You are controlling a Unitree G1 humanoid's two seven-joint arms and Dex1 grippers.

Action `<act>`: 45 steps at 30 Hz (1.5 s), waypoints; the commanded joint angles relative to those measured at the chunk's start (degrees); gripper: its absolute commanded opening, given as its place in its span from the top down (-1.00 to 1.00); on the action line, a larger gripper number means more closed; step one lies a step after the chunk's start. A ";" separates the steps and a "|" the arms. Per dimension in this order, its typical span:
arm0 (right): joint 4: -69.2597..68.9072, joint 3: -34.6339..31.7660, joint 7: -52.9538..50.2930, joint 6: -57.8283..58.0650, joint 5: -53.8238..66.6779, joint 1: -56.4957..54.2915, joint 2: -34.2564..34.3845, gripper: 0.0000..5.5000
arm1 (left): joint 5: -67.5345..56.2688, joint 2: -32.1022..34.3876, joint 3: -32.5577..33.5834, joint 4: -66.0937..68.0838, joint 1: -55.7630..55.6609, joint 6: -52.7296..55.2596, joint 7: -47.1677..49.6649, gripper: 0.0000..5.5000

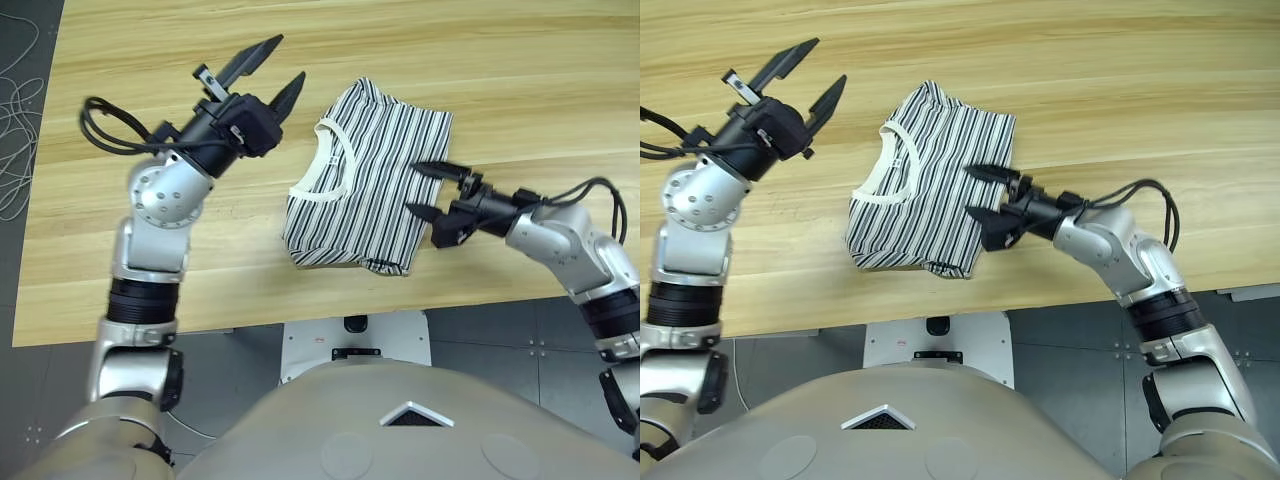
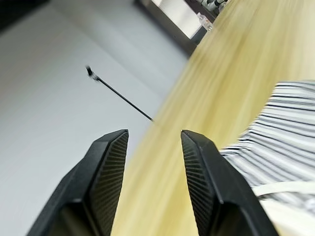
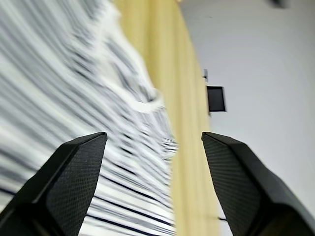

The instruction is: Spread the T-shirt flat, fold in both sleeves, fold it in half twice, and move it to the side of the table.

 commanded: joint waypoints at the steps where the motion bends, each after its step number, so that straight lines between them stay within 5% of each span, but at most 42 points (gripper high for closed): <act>1: 2.11 0.29 -1.50 -6.28 -2.76 1.48 -3.06 -0.30 | 11.86 9.62 -3.65 13.71 -5.48 -22.25 3.82 0.28; 6: 7.11 -0.86 -7.44 -12.25 -10.33 -0.34 -5.17 -0.30 | 28.58 14.99 -8.56 30.22 -11.19 -37.99 14.30 0.28; 17: 8.70 -4.38 -26.34 -21.78 -25.04 -3.25 -9.15 -0.30 | 54.21 15.35 -25.99 46.11 -16.23 -39.70 42.00 0.28; 27: 11.32 3.05 -30.91 -21.82 -34.50 -4.57 -7.67 -0.30 | 59.90 12.94 -38.42 49.04 -19.19 -38.21 54.18 0.28; 45: 13.93 13.02 -32.62 -18.81 -35.99 -7.87 -1.97 -0.30 | 59.66 8.73 -48.48 49.87 -21.75 -35.58 61.73 0.28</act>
